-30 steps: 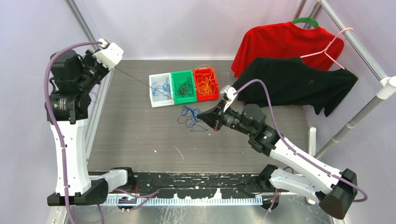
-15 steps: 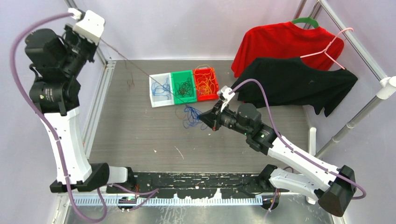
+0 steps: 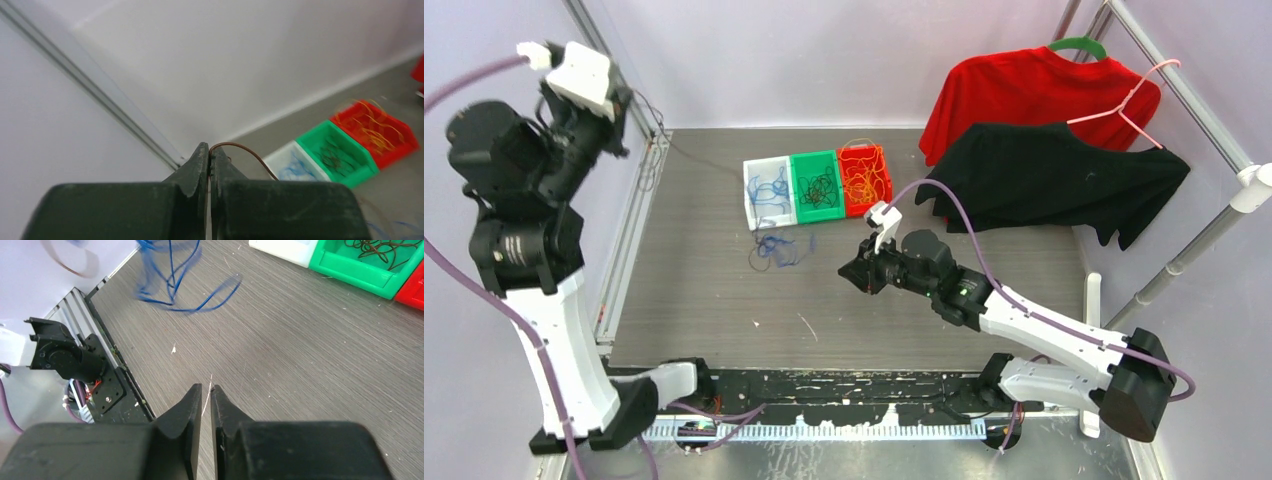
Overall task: Untangle the cables
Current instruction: Untie the cable.
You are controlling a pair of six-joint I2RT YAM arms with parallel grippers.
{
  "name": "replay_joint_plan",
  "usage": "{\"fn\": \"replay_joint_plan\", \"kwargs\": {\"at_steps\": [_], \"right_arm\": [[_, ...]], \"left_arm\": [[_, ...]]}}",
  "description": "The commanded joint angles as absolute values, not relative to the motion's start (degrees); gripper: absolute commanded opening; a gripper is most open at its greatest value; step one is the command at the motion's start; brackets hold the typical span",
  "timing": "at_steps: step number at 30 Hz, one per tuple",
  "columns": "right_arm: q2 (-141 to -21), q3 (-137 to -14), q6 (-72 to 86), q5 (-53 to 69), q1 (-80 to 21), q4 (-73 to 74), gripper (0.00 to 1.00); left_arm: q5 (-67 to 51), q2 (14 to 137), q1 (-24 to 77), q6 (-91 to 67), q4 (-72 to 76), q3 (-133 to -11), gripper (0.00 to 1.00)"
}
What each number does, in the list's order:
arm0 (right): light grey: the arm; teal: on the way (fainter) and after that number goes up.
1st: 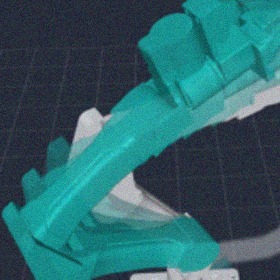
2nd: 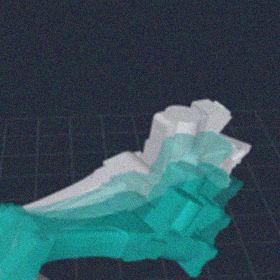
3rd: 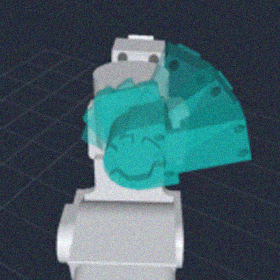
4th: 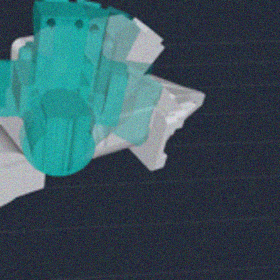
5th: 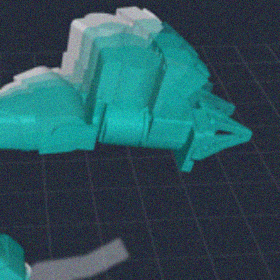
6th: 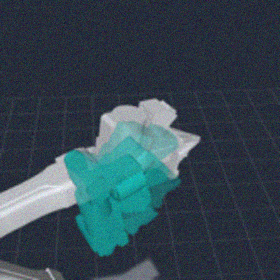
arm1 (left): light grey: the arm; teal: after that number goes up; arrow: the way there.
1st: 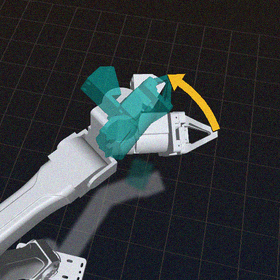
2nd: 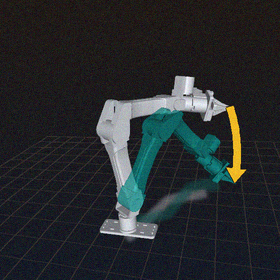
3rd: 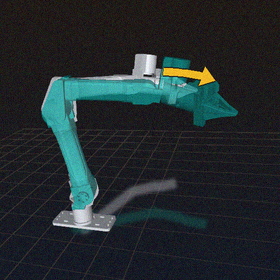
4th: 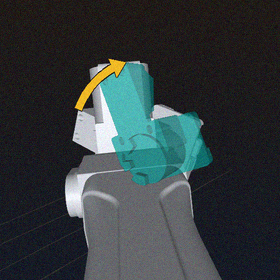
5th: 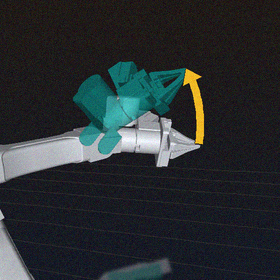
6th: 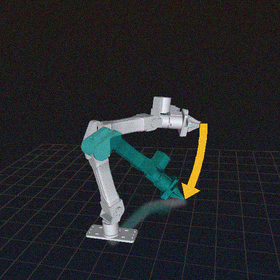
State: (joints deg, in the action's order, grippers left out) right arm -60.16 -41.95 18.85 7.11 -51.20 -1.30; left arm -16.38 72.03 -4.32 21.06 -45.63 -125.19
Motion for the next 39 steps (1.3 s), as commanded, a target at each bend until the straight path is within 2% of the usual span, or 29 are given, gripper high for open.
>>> {"fn": "replay_joint_plan", "kwargs": {"at_steps": [1,2,3,7,8,10,11,13,15,20,31,34,39], "right_arm": [[-61.8,-45.3,19.2,7.7,-51.1,-5.5,0.12],[-62.5,-45.9,19.3,8.1,-51.1,-6.2,0.05],[-63.1,-46.3,19.4,8.6,-51.2,-6.7,0.01],[-63.2,-46.5,19.6,7.1,-51.2,-7.7,0.01],[-63.3,-46.5,19.3,7.1,-51.2,-7.5,0.06],[-64.6,-47.1,18.9,7.0,-51.1,-6.3,0.29],[-65.6,-47.3,18.7,7.1,-51.2,-6.3,0.37],[-67.7,-47.4,18.7,7.0,-51.2,-7.2,0.48],[-70.3,-48.0,17.5,7.5,-52.0,-8.0,0.52],[-76.3,-50.3,14.2,6.4,-55.3,-10.1,0.56],[-81.7,-53.6,12.0,4.6,-55.3,-10.7,0.58],[-83.5,-54.3,10.9,3.9,-55.1,-9.6,0.6],[-87.5,-54.7,9.2,3.7,-54.6,-8.9,0.6]], "left_arm": [[-25.8,63.1,-4.8,16.1,-42.5,-110.0,0.0],[-26.4,61.9,-4.8,16.3,-42.8,-107.4,0.0],[-27.1,60.5,-4.8,16.9,-43.9,-105.3,0.0],[-28.3,56.2,-4.7,19.5,-47.0,-95.9,0.0],[-28.6,55.0,-4.8,20.2,-47.8,-93.2,0.0],[-29.1,52.6,-4.8,22.7,-49.0,-87.5,0.0],[-28.7,51.6,-4.8,23.6,-48.7,-85.9,0.0],[-26.6,50.6,-4.7,24.7,-47.7,-84.1,0.0],[-25.2,50.4,-4.8,25.4,-47.5,-84.2,0.0],[-26.9,51.5,-4.7,26.2,-47.5,-88.4,0.0],[-40.7,54.5,-4.7,20.1,-50.4,-101.5,0.0],[-40.9,52.6,-4.7,21.5,-51.7,-97.3,0.0],[-37.0,49.0,-4.8,27.0,-51.5,-83.8,0.0]]}}
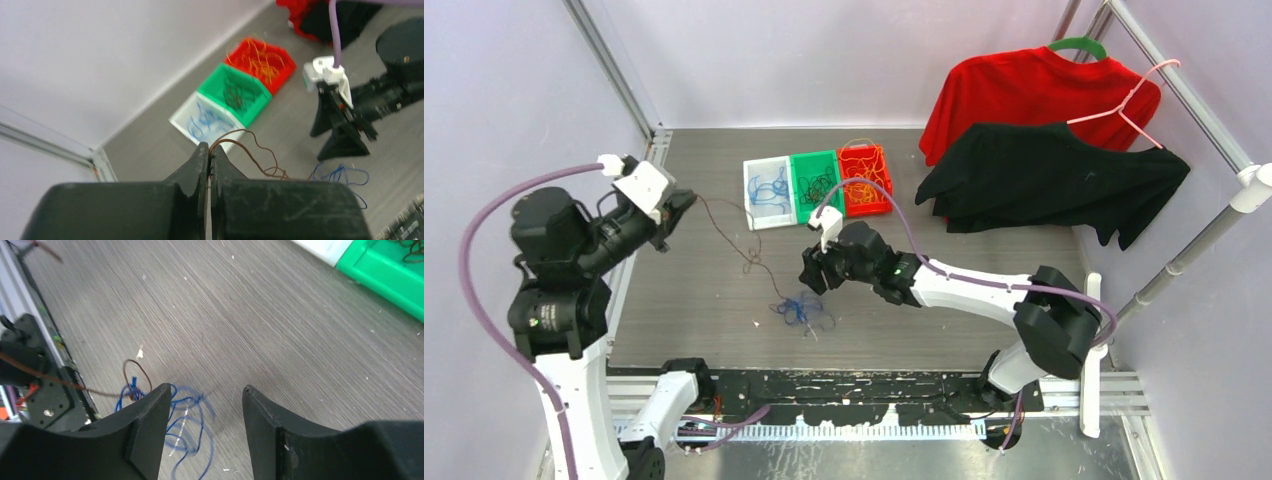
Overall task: Untangle the cables
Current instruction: Untie the cable.
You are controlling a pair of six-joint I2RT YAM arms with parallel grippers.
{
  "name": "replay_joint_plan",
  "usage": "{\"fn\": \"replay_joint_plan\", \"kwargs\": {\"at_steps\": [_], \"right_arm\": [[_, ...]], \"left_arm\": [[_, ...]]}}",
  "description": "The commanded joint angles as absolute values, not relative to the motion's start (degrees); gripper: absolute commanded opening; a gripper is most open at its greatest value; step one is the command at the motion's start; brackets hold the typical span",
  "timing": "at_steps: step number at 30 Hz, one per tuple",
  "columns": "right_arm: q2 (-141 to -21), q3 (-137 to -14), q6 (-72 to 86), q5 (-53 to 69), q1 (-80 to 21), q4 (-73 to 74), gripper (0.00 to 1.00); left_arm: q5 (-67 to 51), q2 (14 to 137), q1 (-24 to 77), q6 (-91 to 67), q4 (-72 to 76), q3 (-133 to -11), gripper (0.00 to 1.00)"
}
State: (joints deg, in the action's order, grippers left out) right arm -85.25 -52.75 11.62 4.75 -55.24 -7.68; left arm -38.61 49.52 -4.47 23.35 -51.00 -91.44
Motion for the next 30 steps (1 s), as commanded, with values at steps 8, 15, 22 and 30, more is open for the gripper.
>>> {"fn": "replay_joint_plan", "kwargs": {"at_steps": [8,15,22,30], "right_arm": [[-92.3,-56.1,7.2,1.6,-54.7,-1.9,0.6],[-86.3,-49.9,8.9,-0.7,-55.7,-2.4,0.63],[-81.4,-46.3,10.5,7.6,-56.9,-3.8,0.62],[-82.3,-48.9,12.2,12.0,-63.1,2.4,0.6]], "left_arm": [[-27.8,46.5,-4.8,38.6,-46.0,-65.7,0.0],[-8.2,49.8,-4.8,47.7,-35.0,-56.1,0.0],[-6.8,55.0,-7.3,48.3,-33.6,-57.1,0.0],[-8.5,55.1,-7.3,48.2,-38.3,-54.5,0.0]]}}
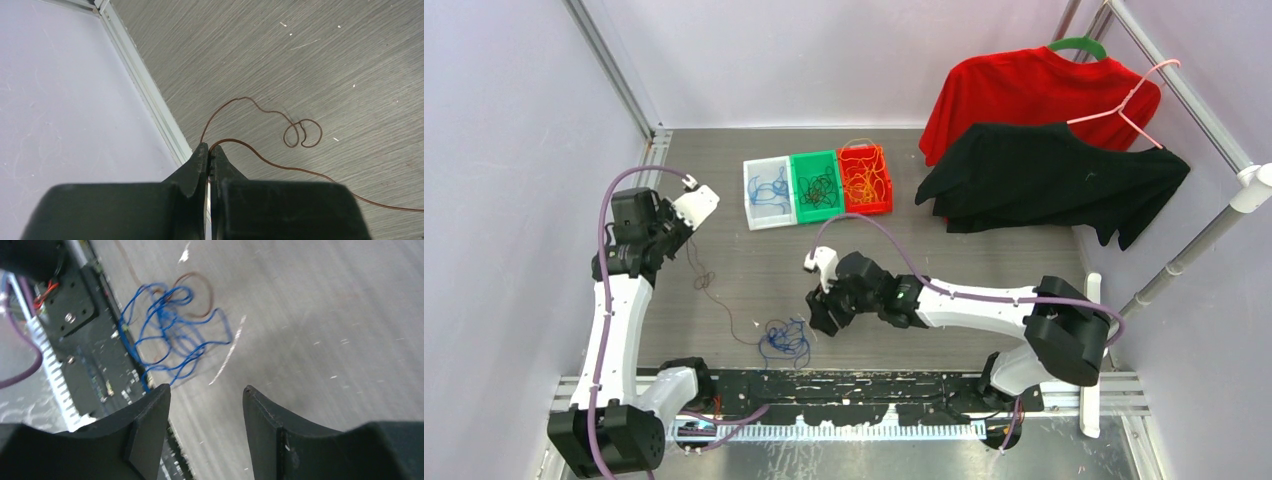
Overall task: Untangle the cables
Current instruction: Untie the cable.
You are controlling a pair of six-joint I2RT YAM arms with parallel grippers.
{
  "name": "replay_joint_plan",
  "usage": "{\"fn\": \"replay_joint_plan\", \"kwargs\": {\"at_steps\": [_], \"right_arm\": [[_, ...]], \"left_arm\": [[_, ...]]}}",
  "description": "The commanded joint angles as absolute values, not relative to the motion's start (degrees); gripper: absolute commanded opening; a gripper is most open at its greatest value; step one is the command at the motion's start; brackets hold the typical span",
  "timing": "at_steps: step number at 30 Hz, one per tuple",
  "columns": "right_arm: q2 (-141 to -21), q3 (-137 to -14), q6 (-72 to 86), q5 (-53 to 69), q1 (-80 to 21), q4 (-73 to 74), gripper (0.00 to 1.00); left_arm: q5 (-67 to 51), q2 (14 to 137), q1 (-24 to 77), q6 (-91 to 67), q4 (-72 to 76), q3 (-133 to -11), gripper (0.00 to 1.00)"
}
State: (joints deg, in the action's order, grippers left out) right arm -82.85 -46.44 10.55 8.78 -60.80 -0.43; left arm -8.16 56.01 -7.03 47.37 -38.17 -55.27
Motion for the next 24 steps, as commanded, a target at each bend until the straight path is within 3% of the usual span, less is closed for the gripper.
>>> {"fn": "replay_joint_plan", "kwargs": {"at_steps": [1,9,11,14,16,17,21,22,24], "right_arm": [[-82.6,-49.1,12.7,12.0,-63.7,3.1,0.6],[-86.2,-50.8,15.8,11.2,-68.9,5.7,0.58],[-87.7,-51.8,15.9,10.2,-69.3,6.2,0.56],[-89.3,-53.5,15.7,9.2,-69.6,7.3,0.55],[-90.7,-55.1,15.6,8.7,-69.6,8.2,0.51],[-91.5,-55.7,15.6,8.1,-69.6,8.6,0.46],[-93.0,-56.5,15.3,4.5,-69.6,8.9,0.1],[-92.3,-56.0,15.2,3.1,-69.6,7.9,0.04],[-90.3,-54.8,14.4,0.9,-69.5,6.7,0.01]], "left_arm": [[-8.2,55.0,-7.3,48.5,-38.4,-54.0,0.0],[-8.8,54.4,-7.3,49.2,-39.0,-52.6,0.0],[-9.4,54.6,-7.3,48.7,-39.4,-52.9,0.04],[-11.0,55.0,-7.3,48.2,-40.7,-53.6,0.22],[-12.6,55.4,-7.3,47.5,-41.4,-53.7,0.39],[-13.5,55.6,-7.3,47.1,-41.8,-53.9,0.48],[-18.8,56.7,-7.3,45.4,-45.1,-56.0,0.71],[-20.0,57.1,-7.3,44.5,-46.1,-57.0,0.76],[-23.0,58.0,-7.3,43.4,-49.0,-60.6,0.83]]}}
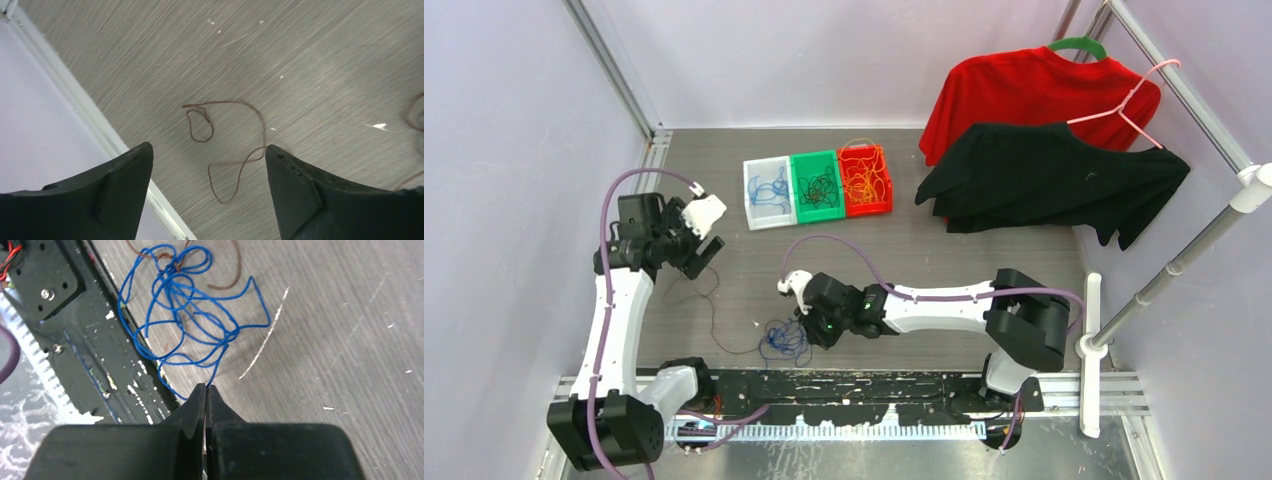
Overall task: Untangle the cables
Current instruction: Untie the cable.
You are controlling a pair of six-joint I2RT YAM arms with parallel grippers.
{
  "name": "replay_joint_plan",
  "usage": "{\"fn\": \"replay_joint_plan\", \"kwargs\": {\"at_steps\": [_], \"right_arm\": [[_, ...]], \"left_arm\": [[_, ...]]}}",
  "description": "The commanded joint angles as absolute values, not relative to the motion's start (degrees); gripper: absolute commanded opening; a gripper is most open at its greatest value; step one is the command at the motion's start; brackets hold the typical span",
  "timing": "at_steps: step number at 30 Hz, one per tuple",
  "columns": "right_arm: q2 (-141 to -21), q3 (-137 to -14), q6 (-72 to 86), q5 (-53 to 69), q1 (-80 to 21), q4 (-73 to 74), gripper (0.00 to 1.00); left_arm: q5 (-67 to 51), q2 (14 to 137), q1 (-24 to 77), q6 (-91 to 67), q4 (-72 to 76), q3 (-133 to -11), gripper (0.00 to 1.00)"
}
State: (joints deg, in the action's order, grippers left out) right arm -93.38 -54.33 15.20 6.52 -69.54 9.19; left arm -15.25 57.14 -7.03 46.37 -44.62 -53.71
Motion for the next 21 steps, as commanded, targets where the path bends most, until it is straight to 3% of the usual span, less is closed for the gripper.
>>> {"fn": "replay_joint_plan", "kwargs": {"at_steps": [1,9,10,12,13,16,21], "right_arm": [[-89.2,-54.4,13.8,0.2,-69.3,6.5,0.01],[-83.4,-54.2,12.7,-2.3,-67.8,7.6,0.01],[-83.7,-54.6,13.2,-1.2,-67.8,8.5,0.06],[-84.3,-54.8,16.8,0.3,-68.2,9.5,0.4],[-84.6,-54.3,17.9,0.4,-68.9,9.2,0.46],[-86.8,-54.4,19.6,-0.7,-71.2,10.3,0.53],[-90.7,-56.6,19.7,0.7,-72.2,12.2,0.53]], "left_arm": [[-24.4,58.5,-7.3,42.7,-50.5,-62.5,0.84],[-35.6,61.6,-7.3,36.7,-57.9,-74.8,0.86],[-36.7,61.4,-7.3,36.2,-58.0,-75.1,0.86],[-37.3,60.8,-7.2,35.8,-58.2,-75.4,0.86],[-37.1,60.5,-7.2,35.9,-58.2,-75.2,0.86],[-36.3,59.8,-7.2,37.0,-58.1,-74.7,0.86],[-35.8,58.7,-7.2,37.9,-57.5,-74.1,0.87]]}}
